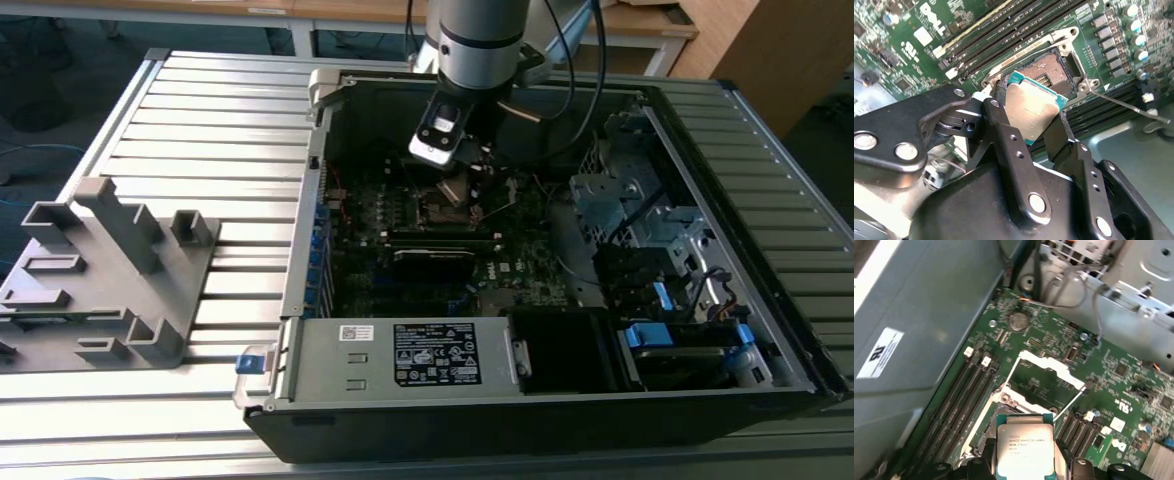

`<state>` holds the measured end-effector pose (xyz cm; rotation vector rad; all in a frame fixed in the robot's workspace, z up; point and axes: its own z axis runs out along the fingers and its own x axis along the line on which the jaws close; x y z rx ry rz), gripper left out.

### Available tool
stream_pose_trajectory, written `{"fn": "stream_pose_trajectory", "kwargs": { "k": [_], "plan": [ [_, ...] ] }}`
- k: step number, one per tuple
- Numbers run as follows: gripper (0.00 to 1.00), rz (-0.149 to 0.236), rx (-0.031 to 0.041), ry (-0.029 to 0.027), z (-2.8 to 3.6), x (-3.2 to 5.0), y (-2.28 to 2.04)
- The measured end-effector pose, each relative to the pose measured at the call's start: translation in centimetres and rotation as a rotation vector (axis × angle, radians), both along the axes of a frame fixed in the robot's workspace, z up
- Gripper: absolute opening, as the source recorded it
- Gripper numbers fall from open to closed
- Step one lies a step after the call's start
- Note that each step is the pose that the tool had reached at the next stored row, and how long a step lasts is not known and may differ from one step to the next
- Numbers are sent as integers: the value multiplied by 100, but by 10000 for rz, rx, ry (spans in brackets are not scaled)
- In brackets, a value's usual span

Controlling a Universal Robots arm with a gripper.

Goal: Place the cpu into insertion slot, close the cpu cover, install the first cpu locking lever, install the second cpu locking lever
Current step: 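Place the cpu into insertion slot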

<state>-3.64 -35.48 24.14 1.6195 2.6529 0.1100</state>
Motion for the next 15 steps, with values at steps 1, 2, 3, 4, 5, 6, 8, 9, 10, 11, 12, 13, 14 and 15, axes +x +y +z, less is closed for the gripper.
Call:
{"fn": "stream_pose_trajectory", "kwargs": {
  "k": [1,2,3,4,5,6,8,9,10,11,12,13,14,15],
  "plan": [
    [54,-167,0,0,-1,-1,0],
    [54,-301,0,0,-2,-1,0],
    [54,-420,1,0,-2,-1,0],
    [54,-523,1,0,-3,-1,0],
    [54,-594,1,0,-3,-2,0],
    [54,-634,1,0,-3,-3,0],
    [54,-641,2,0,-3,-3,0],
    [54,-641,2,-1,-3,-3,0],
    [54,-642,1,0,-3,-3,0],
    [54,-642,1,0,-3,-3,0],
    [54,-642,1,0,-3,-3,0],
    [54,-643,2,0,-3,-3,0],
    [54,-643,1,0,-3,-3,0],
    [54,-643,1,0,-3,-3,0]
  ]
}}
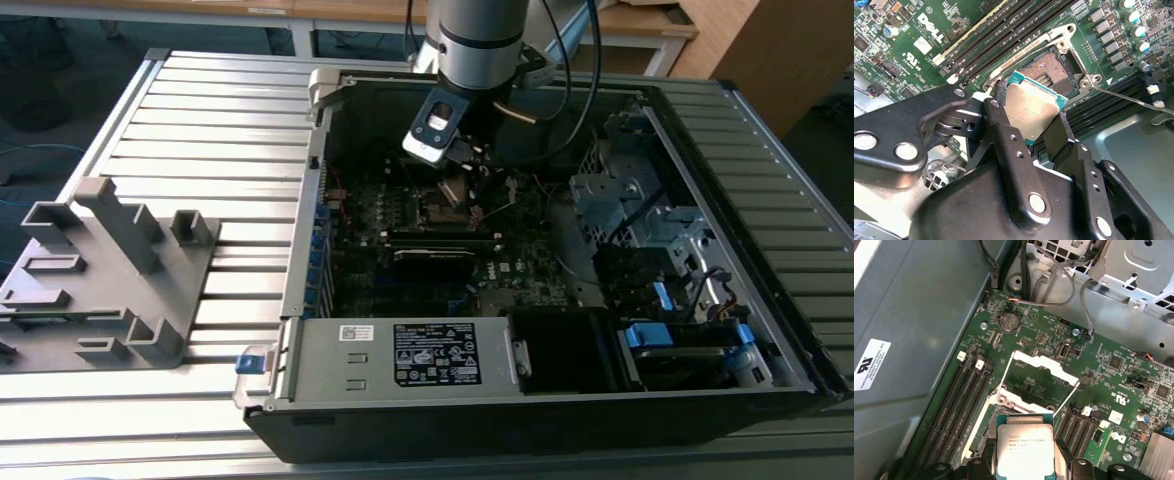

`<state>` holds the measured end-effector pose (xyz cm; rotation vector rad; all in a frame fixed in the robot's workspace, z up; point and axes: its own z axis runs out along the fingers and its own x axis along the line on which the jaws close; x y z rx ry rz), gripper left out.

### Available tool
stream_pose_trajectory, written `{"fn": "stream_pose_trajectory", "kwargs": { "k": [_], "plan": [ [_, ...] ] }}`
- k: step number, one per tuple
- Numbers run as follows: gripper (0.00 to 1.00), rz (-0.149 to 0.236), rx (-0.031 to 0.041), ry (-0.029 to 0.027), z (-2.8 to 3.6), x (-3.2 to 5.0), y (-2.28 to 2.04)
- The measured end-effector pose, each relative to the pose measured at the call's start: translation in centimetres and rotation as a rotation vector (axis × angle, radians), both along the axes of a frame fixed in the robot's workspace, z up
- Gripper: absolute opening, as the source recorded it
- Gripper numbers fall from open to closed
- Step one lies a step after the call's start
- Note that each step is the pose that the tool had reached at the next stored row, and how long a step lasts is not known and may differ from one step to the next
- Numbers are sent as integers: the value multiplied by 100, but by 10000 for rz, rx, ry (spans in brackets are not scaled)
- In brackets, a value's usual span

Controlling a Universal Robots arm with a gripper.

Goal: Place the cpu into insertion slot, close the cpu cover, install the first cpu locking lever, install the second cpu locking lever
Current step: 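Place the cpu into insertion slot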

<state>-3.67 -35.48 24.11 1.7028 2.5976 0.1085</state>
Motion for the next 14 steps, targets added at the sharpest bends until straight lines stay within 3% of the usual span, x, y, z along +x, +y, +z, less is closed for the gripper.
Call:
{"fn": "stream_pose_trajectory", "kwargs": {
  "k": [4,7,14],
  "plan": [
    [54,-126,0,0,-2,0,1],
    [54,-652,0,0,-9,0,0],
    [54,-767,-1,0,-10,0,0]
  ]
}}
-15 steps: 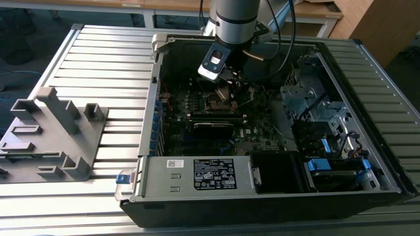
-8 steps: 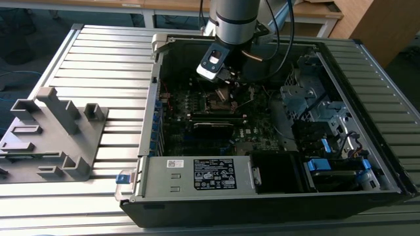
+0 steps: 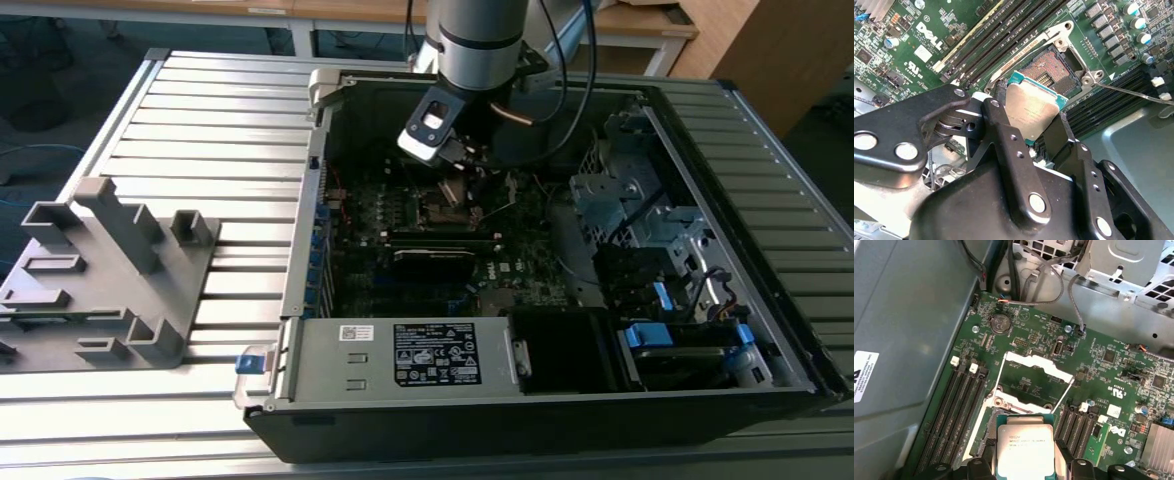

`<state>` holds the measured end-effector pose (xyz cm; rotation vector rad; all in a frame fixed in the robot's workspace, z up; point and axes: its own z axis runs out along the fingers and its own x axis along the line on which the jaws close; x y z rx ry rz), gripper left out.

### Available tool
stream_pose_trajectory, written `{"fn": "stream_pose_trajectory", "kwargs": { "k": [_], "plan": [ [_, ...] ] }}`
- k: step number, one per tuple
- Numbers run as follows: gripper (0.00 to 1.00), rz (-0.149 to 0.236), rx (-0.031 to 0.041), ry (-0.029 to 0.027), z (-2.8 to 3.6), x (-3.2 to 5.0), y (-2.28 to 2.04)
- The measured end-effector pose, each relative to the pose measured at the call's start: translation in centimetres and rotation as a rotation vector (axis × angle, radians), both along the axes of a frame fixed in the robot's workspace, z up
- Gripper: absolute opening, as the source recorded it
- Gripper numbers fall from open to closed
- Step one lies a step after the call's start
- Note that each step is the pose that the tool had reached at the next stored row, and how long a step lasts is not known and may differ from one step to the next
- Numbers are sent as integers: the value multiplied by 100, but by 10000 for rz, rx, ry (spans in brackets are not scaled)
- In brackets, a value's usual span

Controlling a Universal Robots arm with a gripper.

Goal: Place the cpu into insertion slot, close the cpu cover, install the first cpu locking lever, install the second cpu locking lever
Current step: 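Place the cpu into insertion slot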

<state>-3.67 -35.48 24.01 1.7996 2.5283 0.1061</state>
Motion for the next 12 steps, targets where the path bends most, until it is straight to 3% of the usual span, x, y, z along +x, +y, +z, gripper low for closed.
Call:
{"fn": "stream_pose_trajectory", "kwargs": {
  "k": [3,12],
  "plan": [
    [54,-520,1,0,-3,0,0],
    [54,-636,1,0,-4,0,0]
  ]
}}
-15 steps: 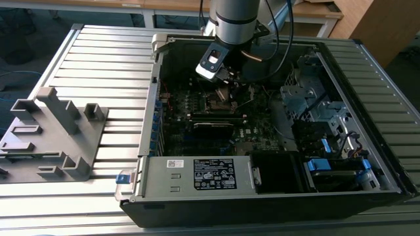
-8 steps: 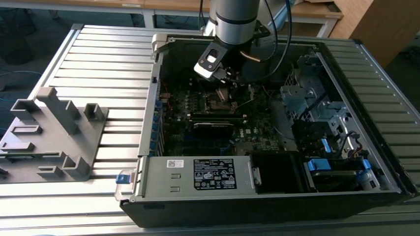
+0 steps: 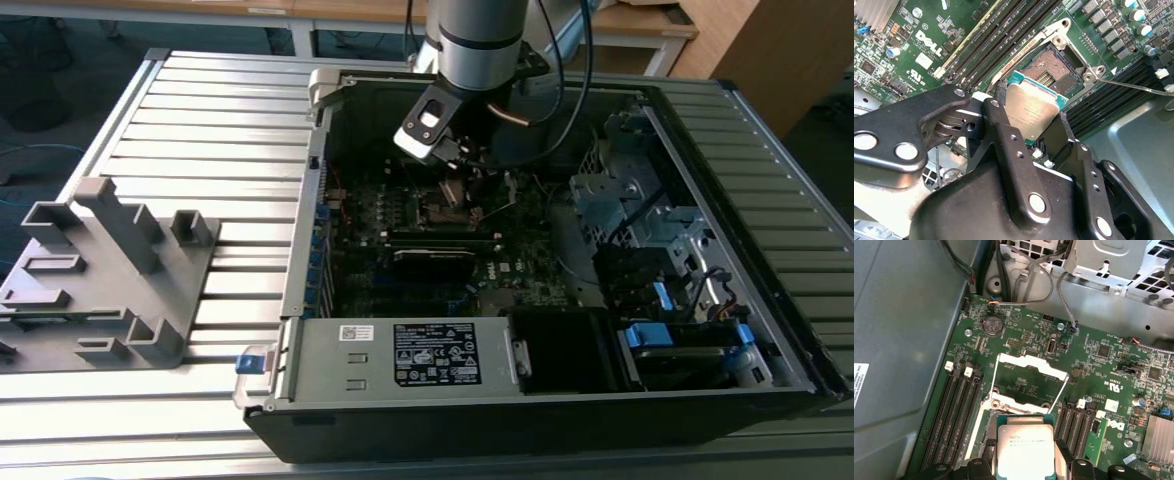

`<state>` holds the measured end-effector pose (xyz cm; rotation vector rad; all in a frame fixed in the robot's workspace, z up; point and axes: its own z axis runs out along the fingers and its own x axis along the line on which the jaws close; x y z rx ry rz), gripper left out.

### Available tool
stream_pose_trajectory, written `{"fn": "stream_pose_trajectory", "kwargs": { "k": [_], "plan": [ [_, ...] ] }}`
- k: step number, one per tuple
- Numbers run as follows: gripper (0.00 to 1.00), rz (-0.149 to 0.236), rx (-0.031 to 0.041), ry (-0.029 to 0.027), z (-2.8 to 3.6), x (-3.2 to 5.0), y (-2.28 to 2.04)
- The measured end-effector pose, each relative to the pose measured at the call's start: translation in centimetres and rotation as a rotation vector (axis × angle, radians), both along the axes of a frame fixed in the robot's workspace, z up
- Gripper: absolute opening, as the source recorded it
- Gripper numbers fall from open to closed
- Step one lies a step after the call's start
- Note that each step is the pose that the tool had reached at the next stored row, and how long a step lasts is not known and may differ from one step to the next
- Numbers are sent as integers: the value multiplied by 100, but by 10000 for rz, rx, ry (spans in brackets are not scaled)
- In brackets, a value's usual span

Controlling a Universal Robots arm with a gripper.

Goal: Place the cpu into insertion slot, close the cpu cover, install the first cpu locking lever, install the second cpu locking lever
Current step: 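Place the cpu into insertion slot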

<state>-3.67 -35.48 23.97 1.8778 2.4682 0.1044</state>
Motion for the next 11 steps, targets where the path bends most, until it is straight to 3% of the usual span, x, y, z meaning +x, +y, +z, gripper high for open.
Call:
{"fn": "stream_pose_trajectory", "kwargs": {
  "k": [11],
  "plan": [
    [54,-48,-1,0,0,0,0]
  ]
}}
